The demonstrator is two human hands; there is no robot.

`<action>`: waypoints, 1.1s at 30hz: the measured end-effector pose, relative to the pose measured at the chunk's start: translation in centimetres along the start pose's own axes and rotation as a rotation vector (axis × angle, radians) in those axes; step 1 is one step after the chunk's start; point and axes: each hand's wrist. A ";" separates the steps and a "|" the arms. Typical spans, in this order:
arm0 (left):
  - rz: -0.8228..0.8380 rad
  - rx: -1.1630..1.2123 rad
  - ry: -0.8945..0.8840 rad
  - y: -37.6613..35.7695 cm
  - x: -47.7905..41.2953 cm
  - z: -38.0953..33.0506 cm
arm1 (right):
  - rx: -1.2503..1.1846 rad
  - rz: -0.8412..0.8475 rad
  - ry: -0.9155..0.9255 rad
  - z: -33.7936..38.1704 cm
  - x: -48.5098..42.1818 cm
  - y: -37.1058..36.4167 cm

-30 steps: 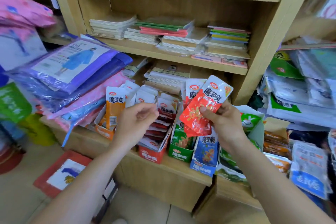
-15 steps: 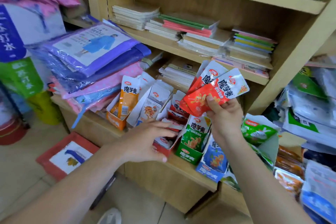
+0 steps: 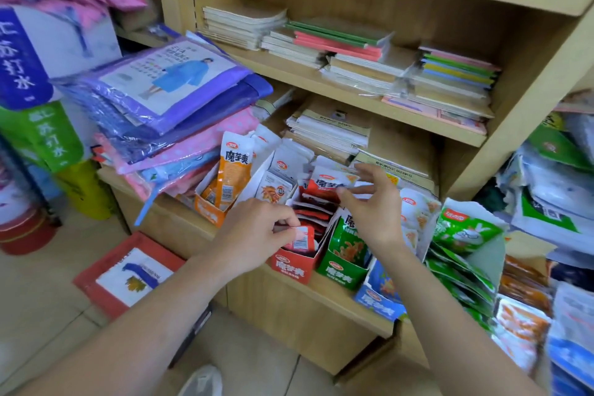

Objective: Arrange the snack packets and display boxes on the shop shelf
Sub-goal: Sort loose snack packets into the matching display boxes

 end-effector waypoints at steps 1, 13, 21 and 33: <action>-0.029 0.026 0.008 -0.1 0.0 0.0 | -0.059 -0.011 0.021 0.4 0.0 0.4; -0.289 0.069 0.148 -1.0 -0.7 0.3 | -0.010 0.360 0.104 0.2 2.2 2.1; -0.166 0.003 0.173 -2.3 0.1 -3.0 | 0.017 0.176 0.136 0.1 1.3 -1.2; -0.248 0.184 0.343 -4.0 -0.6 -3.6 | 0.240 0.268 0.327 -1.9 3.8 2.3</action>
Point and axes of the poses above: each hand's wrist, its own x-axis away from the middle knuckle, its own y-axis out of the back of the hand, z = x × y, and after that the axes turned 2 degrees about z, right-handed
